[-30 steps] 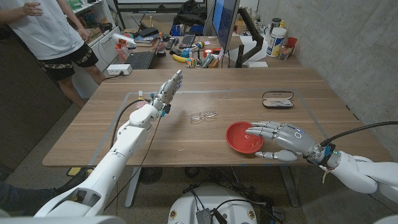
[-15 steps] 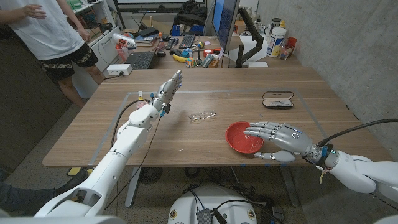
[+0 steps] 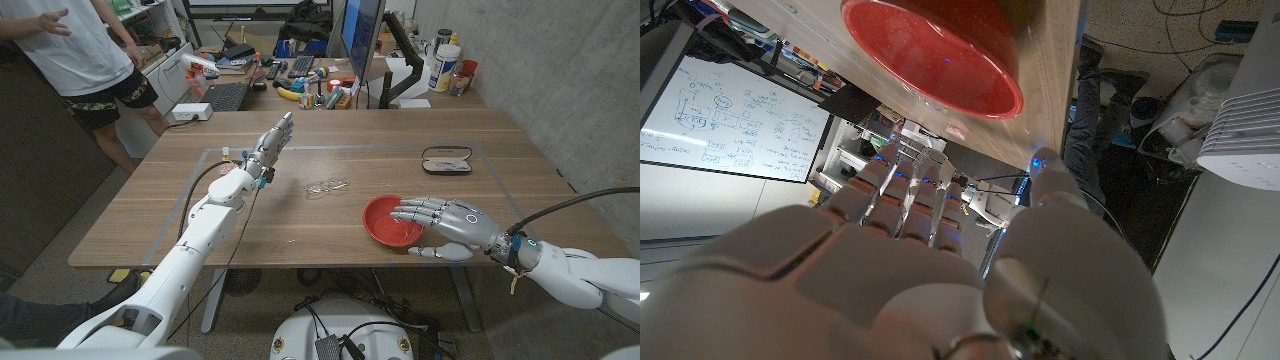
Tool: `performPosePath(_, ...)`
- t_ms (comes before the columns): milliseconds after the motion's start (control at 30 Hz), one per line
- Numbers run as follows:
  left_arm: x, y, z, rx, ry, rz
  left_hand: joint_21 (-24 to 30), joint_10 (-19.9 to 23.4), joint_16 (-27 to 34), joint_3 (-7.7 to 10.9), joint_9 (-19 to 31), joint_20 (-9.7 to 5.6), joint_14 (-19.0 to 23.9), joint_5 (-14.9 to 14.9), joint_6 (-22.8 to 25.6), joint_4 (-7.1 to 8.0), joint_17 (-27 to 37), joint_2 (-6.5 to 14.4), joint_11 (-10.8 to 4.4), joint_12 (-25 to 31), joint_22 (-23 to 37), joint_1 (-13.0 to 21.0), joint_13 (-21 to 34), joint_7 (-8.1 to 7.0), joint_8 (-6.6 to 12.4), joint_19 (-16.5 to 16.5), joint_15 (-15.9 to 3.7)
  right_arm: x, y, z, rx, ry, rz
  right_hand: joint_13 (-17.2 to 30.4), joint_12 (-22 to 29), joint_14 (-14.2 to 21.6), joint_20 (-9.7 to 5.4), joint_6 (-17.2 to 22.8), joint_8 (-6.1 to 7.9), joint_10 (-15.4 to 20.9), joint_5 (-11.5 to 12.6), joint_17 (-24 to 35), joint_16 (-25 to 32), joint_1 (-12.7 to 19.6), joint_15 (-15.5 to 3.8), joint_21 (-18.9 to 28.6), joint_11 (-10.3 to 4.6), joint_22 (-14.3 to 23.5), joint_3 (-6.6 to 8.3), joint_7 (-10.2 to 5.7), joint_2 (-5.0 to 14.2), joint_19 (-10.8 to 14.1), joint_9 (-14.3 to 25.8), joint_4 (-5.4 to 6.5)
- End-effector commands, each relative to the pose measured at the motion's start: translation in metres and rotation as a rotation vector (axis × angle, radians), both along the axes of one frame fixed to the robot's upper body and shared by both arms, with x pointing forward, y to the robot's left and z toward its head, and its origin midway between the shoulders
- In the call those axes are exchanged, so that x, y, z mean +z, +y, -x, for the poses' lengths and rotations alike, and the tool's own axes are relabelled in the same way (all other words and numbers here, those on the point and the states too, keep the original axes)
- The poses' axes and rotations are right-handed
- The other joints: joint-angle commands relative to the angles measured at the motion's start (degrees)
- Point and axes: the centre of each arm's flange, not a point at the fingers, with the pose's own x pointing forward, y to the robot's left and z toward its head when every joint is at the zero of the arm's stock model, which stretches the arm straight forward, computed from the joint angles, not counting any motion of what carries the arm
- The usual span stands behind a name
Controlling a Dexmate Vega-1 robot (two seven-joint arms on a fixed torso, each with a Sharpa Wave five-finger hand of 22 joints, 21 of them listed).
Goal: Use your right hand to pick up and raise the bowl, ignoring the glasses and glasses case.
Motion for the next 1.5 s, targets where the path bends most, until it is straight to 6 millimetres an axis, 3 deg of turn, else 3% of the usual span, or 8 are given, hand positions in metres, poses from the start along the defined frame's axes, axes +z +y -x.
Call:
performPosePath(33,0.001,-0.002,0.003,0.000,-0.004,-0.006,0.25,-0.26,0.32,-0.25,0.12,-2.05,-0.15,0.31,0.46,-0.01,0.25,0.52,0.19,0.01,0.24,0.13,0.27,0.05,0.22,-0.65,0.35,0.000,0.003,-0.005,-0.036,0.013,0.030,0.08,0.23,0.78,0.44,-0.15,0.07,0.22,0.42,0.20,0.50,0.96,0.41,0.37,-0.16,0.16,0.17,-0.58,-0.04,0.30,0.27,0.18)
performPosePath(467,0.004,-0.001,0.006,0.001,-0.007,-0.009,0.25,-0.20,0.32,-0.41,0.13,-2.00,-0.15,0.32,0.53,-0.02,0.25,0.59,0.03,0.04,0.24,0.17,0.28,0.07,0.20,-0.68,0.29,-0.003,0.005,-0.007,-0.041,0.003,0.042,0.09,0.53,1.33,0.84,-0.22,0.18,0.58,0.53,0.18,0.67,1.66,0.22,0.52,-0.13,0.16,0.29,-0.80,-0.42,0.55,0.28,0.10)
performPosePath(1500,-0.004,-0.005,0.007,0.013,0.012,-0.010,0.27,-0.26,0.33,-0.77,0.14,-2.04,-0.18,0.35,0.61,-0.04,0.25,0.74,-0.15,0.03,0.24,0.27,0.28,0.07,0.15,-0.68,0.38,-0.024,-0.009,-0.028,-0.068,-0.044,0.019,0.10,1.18,2.63,0.12,1.76,0.96,1.83,0.96,0.18,0.88,3.72,-1.07,0.77,-1.26,0.21,0.86,-1.49,-0.80,1.13,0.30,0.07)
